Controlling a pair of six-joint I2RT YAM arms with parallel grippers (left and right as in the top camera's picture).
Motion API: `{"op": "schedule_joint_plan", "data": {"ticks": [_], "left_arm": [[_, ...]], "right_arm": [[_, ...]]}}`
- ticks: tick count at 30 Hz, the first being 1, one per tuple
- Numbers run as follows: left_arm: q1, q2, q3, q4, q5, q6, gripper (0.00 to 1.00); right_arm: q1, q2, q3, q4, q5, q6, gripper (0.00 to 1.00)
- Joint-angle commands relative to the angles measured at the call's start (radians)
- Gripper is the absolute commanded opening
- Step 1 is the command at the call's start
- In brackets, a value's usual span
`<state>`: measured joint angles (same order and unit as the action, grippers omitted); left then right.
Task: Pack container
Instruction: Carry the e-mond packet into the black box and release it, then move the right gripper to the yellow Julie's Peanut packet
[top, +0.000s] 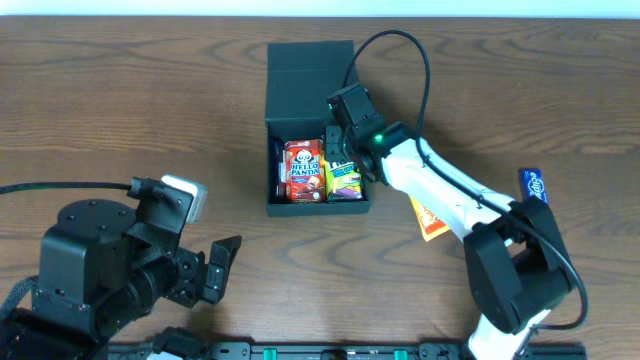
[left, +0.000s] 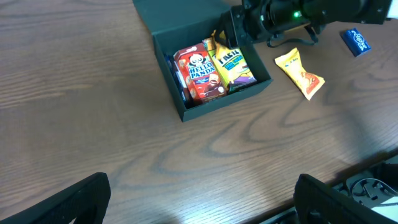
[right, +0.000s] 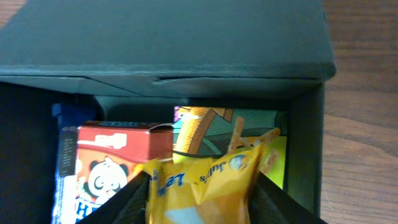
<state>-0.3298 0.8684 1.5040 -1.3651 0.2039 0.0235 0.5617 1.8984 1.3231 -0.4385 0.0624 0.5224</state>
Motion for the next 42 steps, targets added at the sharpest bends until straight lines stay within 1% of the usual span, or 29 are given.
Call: {"op": "schedule_joint_plan", "data": {"ticks": [1, 2, 3, 4, 6, 9, 18, 21, 25, 31, 33, 39, 42], "left_arm": [[0.000, 0.001, 0.017, -0.001, 0.006, 0.007, 0.95], [0.000, 0.001, 0.017, -0.001, 0.006, 0.007, 0.95], [0.000, 0.001, 0.017, -0.001, 0.006, 0.007, 0.95], [0.000, 0.001, 0.017, -0.001, 0.006, 0.007, 0.95], [0.000, 0.001, 0.017, -0.001, 0.006, 0.007, 0.95], [0.000, 0.001, 0.017, -0.001, 0.006, 0.007, 0.95], [0.000, 0.001, 0.017, -0.001, 0.006, 0.007, 0.95], [0.000, 0.001, 0.017, -0.001, 0.006, 0.007, 0.95], [0.000, 0.001, 0.017, -0.001, 0.006, 0.007, 0.95], [0.000, 0.001, 0.017, -0.001, 0.006, 0.007, 0.95], [0.000, 0.001, 0.017, -0.001, 0.006, 0.007, 0.95], [0.000, 0.001, 0.017, -0.001, 0.006, 0.007, 0.95], [0.000, 0.001, 0.017, -0.001, 0.006, 0.007, 0.95]], "right_arm": [[-0.005, 0.011, 0.021, 0.001, 0.021, 0.000, 0.52], [-0.006, 0.011, 0.021, 0.002, 0.021, 0.000, 0.54], [-0.006, 0.011, 0.023, 0.002, 0.020, 0.000, 0.59], [-0.006, 0.011, 0.023, 0.002, 0.020, 0.000, 0.63], [-0.007, 0.011, 0.029, 0.000, 0.019, 0.000, 0.67], [-0.007, 0.011, 0.072, -0.030, 0.019, -0.021, 0.70], [-0.009, 0.009, 0.373, -0.329, 0.018, -0.193, 0.78], [-0.026, 0.009, 0.449, -0.424, 0.018, -0.211, 0.82], [-0.054, -0.013, 0.484, -0.503, 0.016, -0.254, 0.82], [-0.086, -0.098, 0.483, -0.594, 0.023, -0.393, 0.82], [-0.084, -0.131, 0.483, -0.644, 0.079, -0.438, 0.84], [-0.092, -0.198, 0.460, -0.716, 0.084, -0.442, 0.83], [-0.109, -0.254, 0.377, -0.704, 0.084, -0.442, 0.82]]}}
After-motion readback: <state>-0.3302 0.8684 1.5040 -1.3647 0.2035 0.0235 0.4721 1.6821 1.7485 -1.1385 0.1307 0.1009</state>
